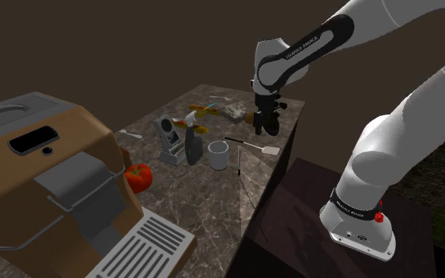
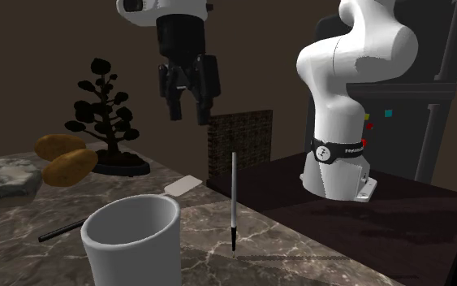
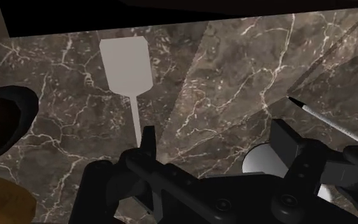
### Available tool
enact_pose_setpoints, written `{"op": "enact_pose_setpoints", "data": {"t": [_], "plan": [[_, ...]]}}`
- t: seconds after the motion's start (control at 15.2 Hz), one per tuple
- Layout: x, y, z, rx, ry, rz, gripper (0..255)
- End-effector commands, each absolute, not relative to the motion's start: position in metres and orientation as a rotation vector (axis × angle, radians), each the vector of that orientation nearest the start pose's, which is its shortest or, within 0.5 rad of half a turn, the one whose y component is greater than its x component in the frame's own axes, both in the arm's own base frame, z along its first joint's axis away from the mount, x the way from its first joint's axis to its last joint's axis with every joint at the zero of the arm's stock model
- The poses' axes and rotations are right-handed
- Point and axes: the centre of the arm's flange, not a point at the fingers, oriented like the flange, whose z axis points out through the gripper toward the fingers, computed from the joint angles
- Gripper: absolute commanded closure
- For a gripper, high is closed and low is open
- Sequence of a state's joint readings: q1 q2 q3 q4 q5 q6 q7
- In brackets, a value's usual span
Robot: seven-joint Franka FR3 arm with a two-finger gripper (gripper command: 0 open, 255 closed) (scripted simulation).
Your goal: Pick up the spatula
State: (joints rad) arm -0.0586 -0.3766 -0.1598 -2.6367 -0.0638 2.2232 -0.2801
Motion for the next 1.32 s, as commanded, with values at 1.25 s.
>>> {"op": "enact_pose_setpoints", "data": {"t": [1.25], "plan": [[0.460, -0.152, 0.213, -3.127, -0.225, -0.104, 0]]}}
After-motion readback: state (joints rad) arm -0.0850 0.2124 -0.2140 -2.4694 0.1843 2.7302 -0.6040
